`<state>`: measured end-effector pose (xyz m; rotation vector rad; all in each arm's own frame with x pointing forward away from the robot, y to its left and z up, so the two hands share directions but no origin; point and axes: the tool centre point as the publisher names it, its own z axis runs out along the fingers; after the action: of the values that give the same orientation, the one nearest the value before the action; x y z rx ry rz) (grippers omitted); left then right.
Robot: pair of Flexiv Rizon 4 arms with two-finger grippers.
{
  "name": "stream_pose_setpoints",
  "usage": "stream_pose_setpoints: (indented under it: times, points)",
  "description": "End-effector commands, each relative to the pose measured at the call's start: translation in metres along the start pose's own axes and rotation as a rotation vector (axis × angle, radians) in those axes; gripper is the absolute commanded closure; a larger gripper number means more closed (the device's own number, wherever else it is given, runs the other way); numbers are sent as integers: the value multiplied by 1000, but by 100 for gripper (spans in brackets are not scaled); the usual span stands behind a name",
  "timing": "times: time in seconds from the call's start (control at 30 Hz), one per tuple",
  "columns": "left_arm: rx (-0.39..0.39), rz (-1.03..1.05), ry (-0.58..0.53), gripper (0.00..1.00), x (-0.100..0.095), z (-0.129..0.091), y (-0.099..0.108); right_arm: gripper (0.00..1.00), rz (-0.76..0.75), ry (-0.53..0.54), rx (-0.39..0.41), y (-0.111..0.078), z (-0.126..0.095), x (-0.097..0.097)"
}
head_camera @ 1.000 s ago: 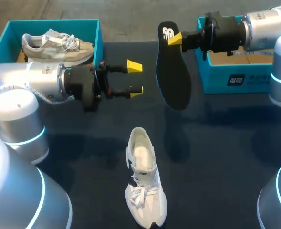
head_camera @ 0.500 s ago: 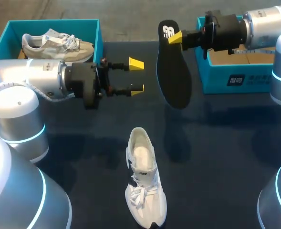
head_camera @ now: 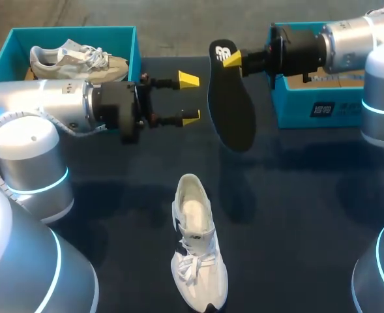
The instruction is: Take the shoe out of the shoebox, open the shoe tongue, remove and reinsert the insole, then place the shoe into the shoebox
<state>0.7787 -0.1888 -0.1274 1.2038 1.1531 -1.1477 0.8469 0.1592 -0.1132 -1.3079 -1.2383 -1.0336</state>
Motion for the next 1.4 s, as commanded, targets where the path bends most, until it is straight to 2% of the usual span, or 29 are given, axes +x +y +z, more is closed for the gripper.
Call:
stream_pose_setpoints:
  times: [0.03, 0.47, 0.53, 0.6, 0.7, 0.77, 0.93, 1.07, 1.4]
  points:
    - [7, 1, 1, 0, 2, 12, 4, 100, 1, -3, 4, 1, 1, 0]
    - [11, 9, 19, 0, 3, 46, 17, 100, 1, -3, 4, 1, 1, 0]
    - [14, 8, 22, 12, 3, 48, 16, 100, 1, -3, 4, 1, 1, 0]
    - [15, 7, 23, 18, 3, 49, 15, 100, 1, -3, 4, 1, 1, 0]
    - [12, 0, 21, 42, 2, 51, 14, 100, 1, -3, 4, 1, 1, 0]
    - [12, -1, 22, 48, 0, 52, 12, 100, 1, -3, 4, 1, 1, 0]
    - [11, 3, 29, 57, -3, 54, 11, 100, 1, -3, 4, 1, 1, 0]
    - [10, 8, 32, 58, -4, 53, 11, 100, 1, -3, 4, 1, 1, 0]
    - [3, 3, 40, 68, 0, 53, 13, 100, 1, -3, 4, 1, 1, 0]
